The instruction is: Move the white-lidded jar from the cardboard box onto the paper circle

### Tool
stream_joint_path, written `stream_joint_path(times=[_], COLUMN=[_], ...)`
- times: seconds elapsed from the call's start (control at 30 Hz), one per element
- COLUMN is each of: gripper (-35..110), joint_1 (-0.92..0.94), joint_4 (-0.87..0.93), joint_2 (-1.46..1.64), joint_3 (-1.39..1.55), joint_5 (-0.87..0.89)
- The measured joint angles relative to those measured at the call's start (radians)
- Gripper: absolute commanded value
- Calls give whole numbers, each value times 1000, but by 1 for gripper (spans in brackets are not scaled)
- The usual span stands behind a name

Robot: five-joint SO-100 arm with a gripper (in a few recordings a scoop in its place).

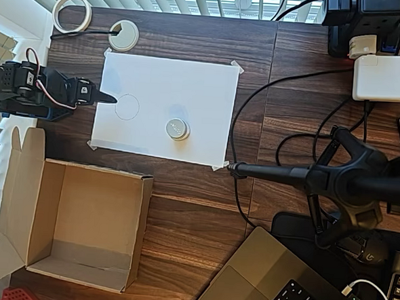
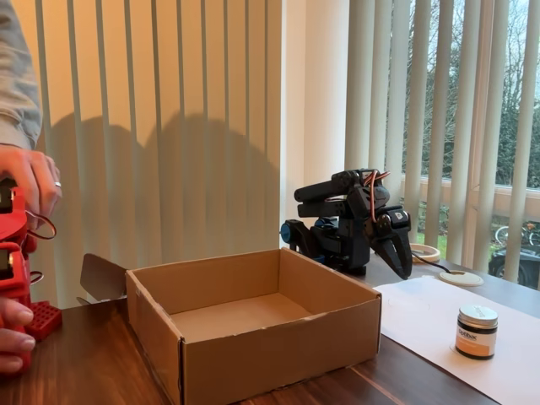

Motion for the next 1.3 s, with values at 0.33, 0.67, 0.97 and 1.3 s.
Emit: stream_joint_path(times=[0.33, 0.67, 0.97, 1.3], gripper=[0, 0, 0, 0], joint_1=[-6, -20, -18, -18], joint_4=[0, 18, 18, 18], joint_2=[0, 0, 0, 0], joint_3=[0, 0, 0, 0], joint_5=[-78, -140, -141, -130])
